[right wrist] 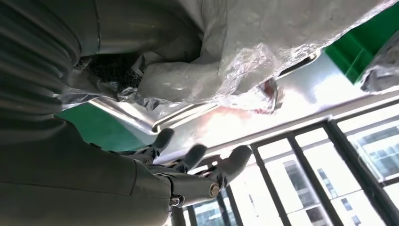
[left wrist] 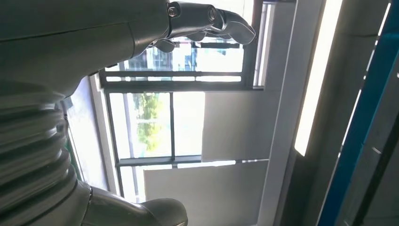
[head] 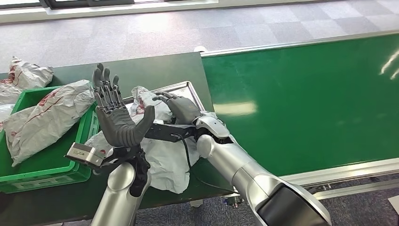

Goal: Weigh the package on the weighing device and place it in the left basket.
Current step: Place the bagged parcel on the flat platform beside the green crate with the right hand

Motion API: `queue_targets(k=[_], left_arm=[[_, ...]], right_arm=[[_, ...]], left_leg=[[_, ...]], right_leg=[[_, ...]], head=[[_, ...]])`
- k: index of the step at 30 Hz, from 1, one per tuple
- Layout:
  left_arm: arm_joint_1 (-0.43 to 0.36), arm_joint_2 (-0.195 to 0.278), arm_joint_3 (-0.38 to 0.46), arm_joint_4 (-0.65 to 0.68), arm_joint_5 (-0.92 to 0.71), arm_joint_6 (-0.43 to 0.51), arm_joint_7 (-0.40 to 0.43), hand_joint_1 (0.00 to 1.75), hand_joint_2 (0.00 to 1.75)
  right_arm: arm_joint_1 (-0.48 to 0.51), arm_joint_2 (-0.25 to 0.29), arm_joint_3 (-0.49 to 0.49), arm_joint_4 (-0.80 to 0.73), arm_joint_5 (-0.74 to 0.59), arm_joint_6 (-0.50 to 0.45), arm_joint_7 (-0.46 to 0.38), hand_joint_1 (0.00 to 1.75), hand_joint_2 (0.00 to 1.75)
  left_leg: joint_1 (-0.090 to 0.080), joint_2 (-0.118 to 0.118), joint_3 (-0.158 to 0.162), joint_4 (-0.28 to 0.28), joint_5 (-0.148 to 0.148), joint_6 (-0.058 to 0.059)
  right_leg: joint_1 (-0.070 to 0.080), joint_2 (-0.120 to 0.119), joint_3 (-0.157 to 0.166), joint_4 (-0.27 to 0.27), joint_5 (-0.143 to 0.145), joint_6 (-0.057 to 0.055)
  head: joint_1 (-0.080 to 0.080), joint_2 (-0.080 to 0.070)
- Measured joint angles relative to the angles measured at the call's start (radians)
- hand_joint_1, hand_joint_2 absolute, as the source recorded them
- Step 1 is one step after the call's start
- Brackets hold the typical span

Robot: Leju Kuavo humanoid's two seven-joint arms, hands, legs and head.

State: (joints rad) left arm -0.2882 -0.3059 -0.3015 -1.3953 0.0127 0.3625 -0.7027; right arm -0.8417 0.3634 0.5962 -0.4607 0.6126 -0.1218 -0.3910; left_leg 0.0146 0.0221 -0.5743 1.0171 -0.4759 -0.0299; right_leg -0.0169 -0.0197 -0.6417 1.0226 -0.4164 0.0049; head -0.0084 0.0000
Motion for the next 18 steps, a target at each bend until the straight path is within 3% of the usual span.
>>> queue_targets(k=[4, 8, 10, 14, 18], left_arm=[[0.012, 0.000, 0.006, -0.012, 0.015, 0.017, 0.000, 0.00, 1.75], [0.031, 0.000, 0.022, -0.042, 0.030, 0.019, 0.007, 0.00, 1.75], [0.039, 0.000, 0.027, -0.052, 0.035, 0.018, 0.015, 0.00, 1.75], [0.042, 0.001, 0.029, -0.054, 0.040, 0.018, 0.021, 0.00, 1.75], [0.046, 0.001, 0.029, -0.051, 0.039, 0.018, 0.022, 0.00, 1.75]], right_arm=[[0.000, -0.012, -0.005, 0.000, 0.069, -0.137, 0.052, 0.00, 1.75], [0.027, -0.026, -0.049, -0.061, 0.238, -0.452, 0.154, 0.00, 1.75], [0.065, -0.031, -0.105, -0.143, 0.372, -0.552, 0.178, 0.00, 1.75], [0.162, -0.024, -0.251, -0.325, 0.568, -0.578, 0.146, 0.00, 1.75], [0.251, -0.015, -0.362, -0.522, 0.599, -0.580, 0.127, 0.00, 1.75]], left_leg=[[0.000, 0.000, 0.000, 0.000, 0.000, 0.000], [0.000, 0.000, 0.000, 0.000, 0.000, 0.000], [0.000, 0.000, 0.000, 0.000, 0.000, 0.000], [0.000, -0.002, -0.001, 0.000, -0.001, 0.000], [0.000, -0.002, -0.001, 0.000, -0.001, 0.000]], right_leg=[[0.000, 0.000, 0.000, 0.000, 0.000, 0.000], [0.000, 0.000, 0.000, 0.000, 0.000, 0.000], [0.000, 0.000, 0.000, 0.000, 0.000, 0.000], [0.000, -0.001, 0.000, 0.000, 0.000, 0.000], [0.000, -0.001, 0.000, 0.000, 0.000, 0.000]], head=[[0.000, 0.000], [0.000, 0.000], [0.000, 0.000], [0.000, 0.000], [0.000, 0.000]])
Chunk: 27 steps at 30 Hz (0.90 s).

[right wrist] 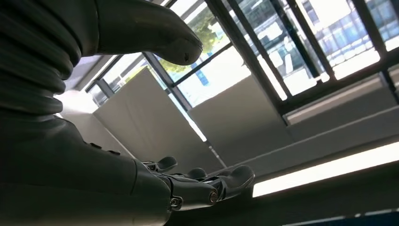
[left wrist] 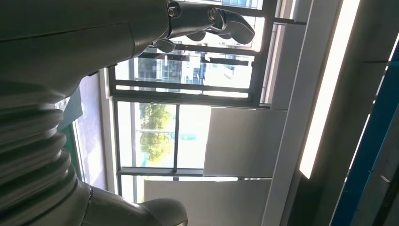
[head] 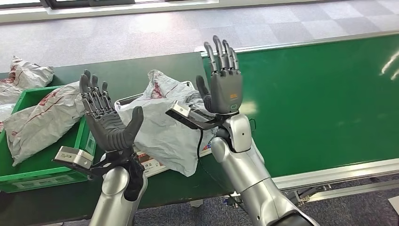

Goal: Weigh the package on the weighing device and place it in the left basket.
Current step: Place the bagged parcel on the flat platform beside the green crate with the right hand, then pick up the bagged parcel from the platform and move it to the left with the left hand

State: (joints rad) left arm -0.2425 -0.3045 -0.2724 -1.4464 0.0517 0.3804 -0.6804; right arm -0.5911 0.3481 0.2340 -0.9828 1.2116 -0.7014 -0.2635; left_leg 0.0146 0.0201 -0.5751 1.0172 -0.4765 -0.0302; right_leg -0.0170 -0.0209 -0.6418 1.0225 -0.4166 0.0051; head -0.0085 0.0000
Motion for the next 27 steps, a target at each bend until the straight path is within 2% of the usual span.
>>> queue_targets(k=[4, 6, 11, 18, 21, 24, 27], left_arm=[[0.011, 0.003, 0.000, 0.003, -0.010, 0.000, 0.014, 0.00, 1.75], [0.014, 0.004, 0.000, 0.004, -0.012, 0.000, 0.016, 0.00, 1.75], [0.014, 0.004, 0.000, 0.006, -0.015, 0.000, 0.017, 0.00, 1.75], [0.019, 0.004, -0.001, 0.022, -0.023, 0.002, 0.018, 0.00, 1.75], [0.019, 0.006, -0.004, 0.030, -0.075, 0.018, 0.032, 0.00, 1.75], [0.012, 0.014, -0.008, 0.050, -0.195, 0.041, 0.088, 0.00, 1.75], [-0.019, 0.035, -0.013, 0.101, -0.356, 0.048, 0.158, 0.00, 1.75]], right_arm=[[0.099, 0.005, -0.079, -0.306, -0.055, -0.003, -0.049, 0.00, 1.75], [0.121, 0.007, -0.106, -0.404, -0.065, -0.003, -0.057, 0.00, 1.75], [0.163, 0.007, -0.132, -0.541, -0.085, -0.001, -0.073, 0.00, 1.75], [0.227, 0.007, -0.173, -0.708, -0.200, 0.000, -0.159, 0.00, 1.75], [0.251, 0.007, -0.213, -0.805, -0.343, 0.001, -0.272, 0.00, 1.75], [0.276, 0.007, -0.268, -0.939, -0.495, -0.001, -0.382, 0.00, 1.75], [0.301, 0.007, -0.279, -1.070, -0.552, 0.000, -0.428, 0.00, 1.75]], left_leg=[[0.000, -0.001, -0.001, 0.000, 0.000, 0.000], [0.000, 0.000, -0.001, 0.000, -0.001, 0.000], [0.000, 0.000, 0.000, 0.000, -0.001, 0.000], [-0.001, 0.001, 0.000, 0.000, -0.001, 0.000], [-0.001, -0.001, -0.001, 0.000, -0.001, 0.001], [-0.001, -0.002, -0.001, 0.000, -0.001, 0.001], [-0.002, -0.001, -0.001, 0.000, -0.002, 0.001]], right_leg=[[0.000, -0.001, 0.000, 0.000, 0.000, 0.000], [0.000, 0.000, 0.000, 0.000, -0.001, 0.001], [0.000, 0.000, 0.000, 0.000, -0.001, 0.001], [0.000, 0.000, -0.001, 0.000, -0.001, 0.001], [0.000, -0.002, -0.001, 0.000, -0.001, 0.002], [-0.001, -0.003, 0.000, 0.000, -0.002, 0.002], [-0.001, -0.002, -0.001, 0.000, -0.002, 0.002]], head=[[0.000, 0.000], [0.000, 0.000], [0.000, 0.000], [0.000, 0.000], [0.000, 0.000], [0.000, 0.000], [0.000, 0.000]])
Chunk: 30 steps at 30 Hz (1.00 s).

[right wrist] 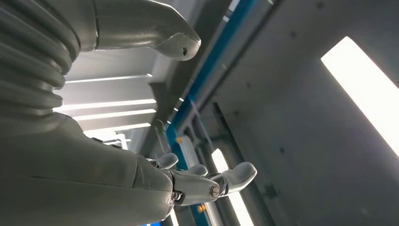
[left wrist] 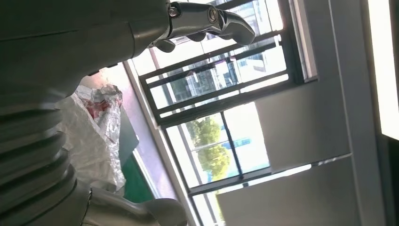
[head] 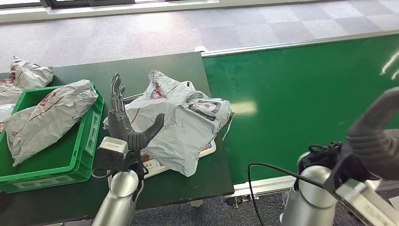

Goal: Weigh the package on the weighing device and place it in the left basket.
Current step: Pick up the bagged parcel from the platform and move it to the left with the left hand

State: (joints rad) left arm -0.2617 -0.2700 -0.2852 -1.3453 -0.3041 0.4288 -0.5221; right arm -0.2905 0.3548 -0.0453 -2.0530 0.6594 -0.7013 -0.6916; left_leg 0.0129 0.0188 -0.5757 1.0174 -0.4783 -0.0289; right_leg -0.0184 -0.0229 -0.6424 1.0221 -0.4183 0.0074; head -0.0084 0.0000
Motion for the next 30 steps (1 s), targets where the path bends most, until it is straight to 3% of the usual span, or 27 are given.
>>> queue_targets(k=[4, 11, 18, 30], left_arm=[[-0.050, 0.024, -0.013, 0.071, -0.137, -0.023, 0.065, 0.00, 1.75], [-0.189, 0.075, -0.045, 0.275, -0.469, -0.201, 0.164, 0.00, 1.75], [-0.340, 0.077, -0.048, 0.533, -0.515, -0.228, 0.132, 0.00, 1.75], [-0.398, 0.072, -0.051, 0.671, -0.545, -0.271, 0.117, 0.00, 1.75]], right_arm=[[0.013, -0.001, -0.001, -0.099, -0.016, 0.001, -0.006, 0.00, 1.75], [0.022, -0.003, 0.039, -0.149, -0.037, 0.004, -0.001, 0.00, 1.75], [0.016, -0.003, 0.066, -0.141, -0.049, 0.005, -0.006, 0.00, 1.75], [0.014, -0.003, 0.072, -0.126, -0.050, 0.006, -0.006, 0.00, 1.75]], left_leg=[[0.000, 0.001, 0.000, 0.000, 0.000, 0.000], [0.000, 0.002, 0.001, 0.000, 0.001, 0.000], [0.000, 0.001, 0.001, 0.000, 0.002, 0.000], [0.000, 0.000, 0.000, 0.000, 0.002, 0.000]], right_leg=[[0.000, 0.001, 0.000, 0.000, 0.000, 0.000], [0.000, 0.001, 0.001, 0.000, 0.001, 0.000], [0.000, 0.001, 0.001, 0.000, 0.002, 0.000], [0.000, 0.001, 0.001, 0.000, 0.002, 0.000]], head=[[0.000, 0.000], [0.000, 0.000], [0.000, 0.000], [0.000, 0.000]])
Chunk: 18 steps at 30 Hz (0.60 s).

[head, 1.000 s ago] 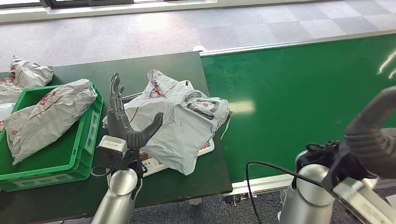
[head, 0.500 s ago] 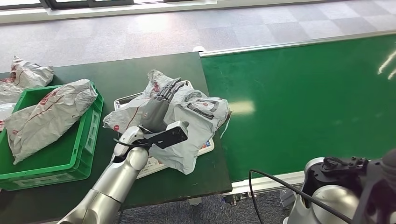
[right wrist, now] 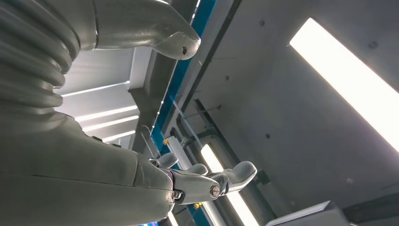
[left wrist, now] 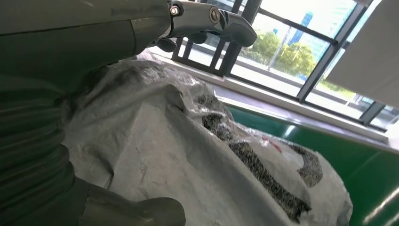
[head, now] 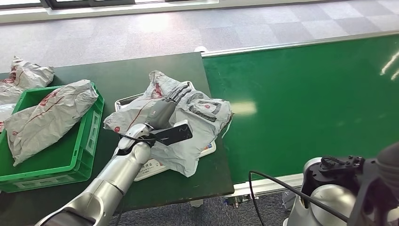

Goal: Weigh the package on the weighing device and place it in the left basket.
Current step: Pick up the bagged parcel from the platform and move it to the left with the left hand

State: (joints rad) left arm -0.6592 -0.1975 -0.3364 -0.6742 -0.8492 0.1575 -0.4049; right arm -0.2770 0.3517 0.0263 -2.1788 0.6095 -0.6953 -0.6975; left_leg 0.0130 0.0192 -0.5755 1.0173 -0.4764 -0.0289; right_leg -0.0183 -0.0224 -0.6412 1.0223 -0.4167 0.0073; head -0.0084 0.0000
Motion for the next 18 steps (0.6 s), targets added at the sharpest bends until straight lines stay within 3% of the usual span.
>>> queue_targets(k=[4, 18], left_arm=[[-0.019, -0.002, -0.017, 0.058, -0.040, -0.062, -0.020, 1.72, 1.75], [-0.064, -0.008, -0.052, 0.166, -0.157, -0.115, -0.001, 1.75, 1.75]], right_arm=[[0.000, 0.000, 0.001, 0.010, -0.021, 0.000, 0.000, 0.00, 1.75], [0.007, 0.000, 0.001, 0.022, -0.044, 0.000, 0.000, 0.00, 1.75]], left_leg=[[0.000, 0.000, 0.000, 0.000, 0.000, 0.000], [0.000, 0.000, 0.000, 0.000, 0.000, 0.000]], right_leg=[[0.000, 0.000, 0.000, 0.000, 0.000, 0.000], [0.000, 0.000, 0.000, 0.000, 0.000, 0.000]], head=[[0.000, 0.000], [0.000, 0.000]])
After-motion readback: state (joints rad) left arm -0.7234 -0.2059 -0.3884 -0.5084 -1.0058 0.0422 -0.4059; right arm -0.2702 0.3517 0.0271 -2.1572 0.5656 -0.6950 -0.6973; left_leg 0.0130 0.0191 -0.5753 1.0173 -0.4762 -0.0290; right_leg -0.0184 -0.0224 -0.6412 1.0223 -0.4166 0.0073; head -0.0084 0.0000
